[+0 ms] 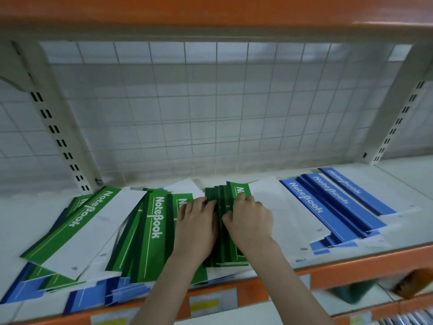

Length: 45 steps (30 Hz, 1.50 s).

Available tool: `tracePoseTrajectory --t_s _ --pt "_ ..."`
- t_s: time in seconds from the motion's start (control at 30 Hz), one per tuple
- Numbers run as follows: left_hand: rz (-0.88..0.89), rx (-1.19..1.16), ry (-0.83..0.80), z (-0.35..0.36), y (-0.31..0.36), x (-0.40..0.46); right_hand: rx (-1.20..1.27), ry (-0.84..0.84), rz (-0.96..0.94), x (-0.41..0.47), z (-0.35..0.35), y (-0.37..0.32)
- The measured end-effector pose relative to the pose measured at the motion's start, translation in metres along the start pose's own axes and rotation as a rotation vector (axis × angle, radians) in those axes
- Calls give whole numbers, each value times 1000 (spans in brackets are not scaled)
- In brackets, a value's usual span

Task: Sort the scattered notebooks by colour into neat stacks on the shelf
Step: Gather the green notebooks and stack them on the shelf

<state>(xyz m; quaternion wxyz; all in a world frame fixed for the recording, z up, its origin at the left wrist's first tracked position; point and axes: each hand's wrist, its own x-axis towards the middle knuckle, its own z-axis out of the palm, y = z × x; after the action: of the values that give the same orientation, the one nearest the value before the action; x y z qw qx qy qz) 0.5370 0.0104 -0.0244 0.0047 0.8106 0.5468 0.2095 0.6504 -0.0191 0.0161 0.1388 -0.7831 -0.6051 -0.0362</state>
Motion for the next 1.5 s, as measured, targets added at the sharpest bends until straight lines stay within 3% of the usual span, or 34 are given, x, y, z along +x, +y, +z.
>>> tracePoseTrajectory --t_s 0.3,0.5,0.8,1.07,1.5 --pt "-34 15 -3 2 1 1 -30 -73 -85 7 -11 -13" --pt "-70 -101 9 1 -4 3 28 -136 -81 2 -14 -11" --pt "-89 -127 38 4 -5 4 -8 -46 -114 7 -6 -17" --pt "-90 -200 74 4 -3 7 -67 -176 -120 5 -11 -25" --pt "-87 -210 101 2 -2 3 -31 -171 -103 5 -13 -21"
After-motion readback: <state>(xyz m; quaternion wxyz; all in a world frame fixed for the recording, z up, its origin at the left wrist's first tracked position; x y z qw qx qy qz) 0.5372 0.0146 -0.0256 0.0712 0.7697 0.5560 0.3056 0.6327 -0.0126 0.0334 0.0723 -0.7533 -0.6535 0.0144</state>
